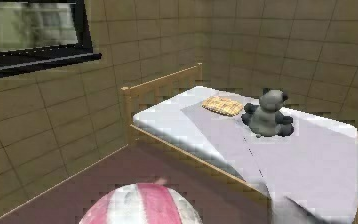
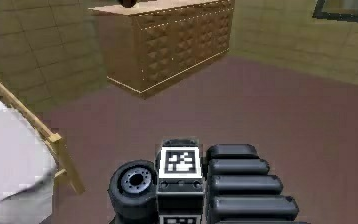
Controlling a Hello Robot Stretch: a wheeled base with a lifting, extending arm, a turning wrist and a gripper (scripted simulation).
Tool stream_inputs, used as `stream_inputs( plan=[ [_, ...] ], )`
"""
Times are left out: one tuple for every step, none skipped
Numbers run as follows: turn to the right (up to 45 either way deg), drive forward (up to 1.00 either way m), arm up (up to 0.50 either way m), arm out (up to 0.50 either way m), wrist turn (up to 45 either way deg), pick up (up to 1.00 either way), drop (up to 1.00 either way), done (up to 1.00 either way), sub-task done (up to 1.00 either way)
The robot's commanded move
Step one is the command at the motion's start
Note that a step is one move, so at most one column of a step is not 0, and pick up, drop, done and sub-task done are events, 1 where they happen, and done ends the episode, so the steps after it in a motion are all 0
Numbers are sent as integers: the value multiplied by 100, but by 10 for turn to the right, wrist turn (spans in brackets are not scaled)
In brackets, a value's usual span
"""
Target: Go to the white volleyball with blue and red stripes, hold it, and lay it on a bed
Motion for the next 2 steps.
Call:
stream_inputs(
  plan=[
    [0,100,0,0,0,0,0,0,0],
    [-150,0,0,0,0,0,0,0,0]
  ],
)
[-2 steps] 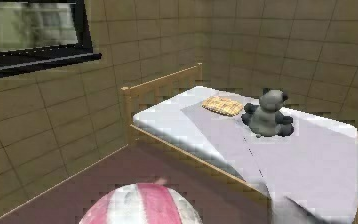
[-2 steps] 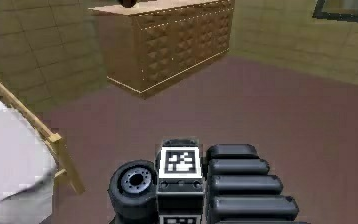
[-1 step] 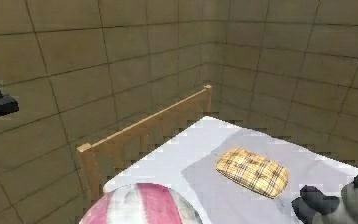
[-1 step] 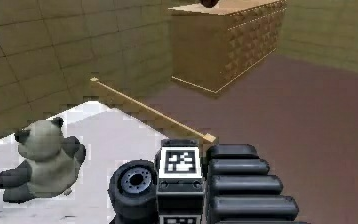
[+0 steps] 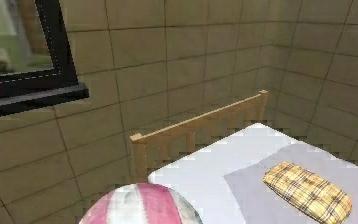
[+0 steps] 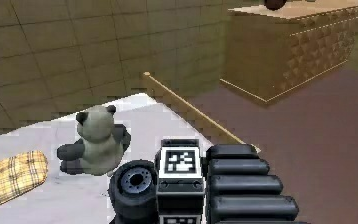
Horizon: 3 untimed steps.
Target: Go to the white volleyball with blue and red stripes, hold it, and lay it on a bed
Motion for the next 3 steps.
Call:
stream_inputs(
  plan=[
    [0,15,0,0,0,0,0,0,0],
    [240,0,0,0,0,0,0,0,0],
    [-240,0,0,0,0,0,0,0,0]
  ],
)
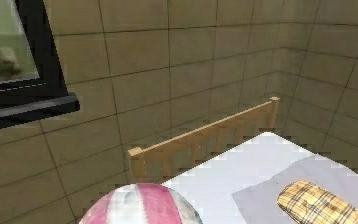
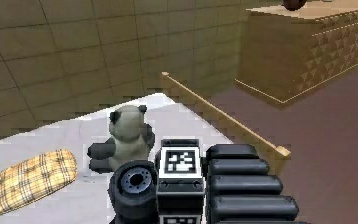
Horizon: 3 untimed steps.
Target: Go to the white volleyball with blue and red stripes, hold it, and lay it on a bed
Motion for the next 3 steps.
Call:
stream_inputs(
  plan=[
    [0,0,0,48,0,0,0,0,0],
    [0,0,0,0,390,0,0,0,0],
    [0,0,-40,0,0,0,0,0,0]
  ],
)
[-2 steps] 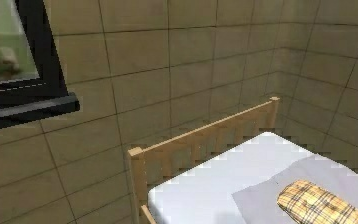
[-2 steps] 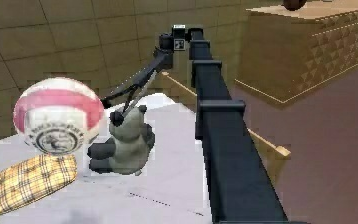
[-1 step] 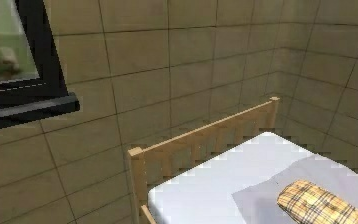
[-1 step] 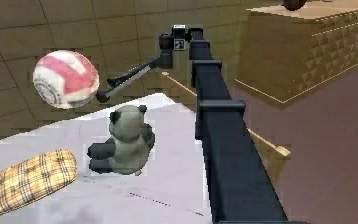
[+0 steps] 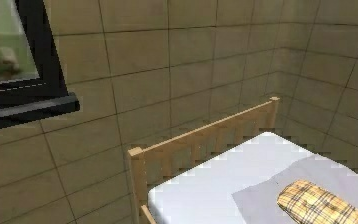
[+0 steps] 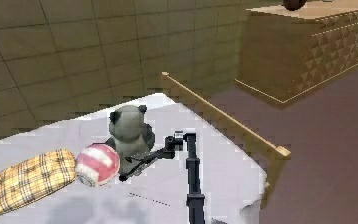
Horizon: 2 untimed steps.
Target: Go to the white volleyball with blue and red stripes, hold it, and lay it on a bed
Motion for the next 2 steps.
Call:
stream_inputs(
  plan=[
    [0,0,-32,0,0,0,0,0,0],
    [0,0,0,0,0,0,100,0,0]
  ],
)
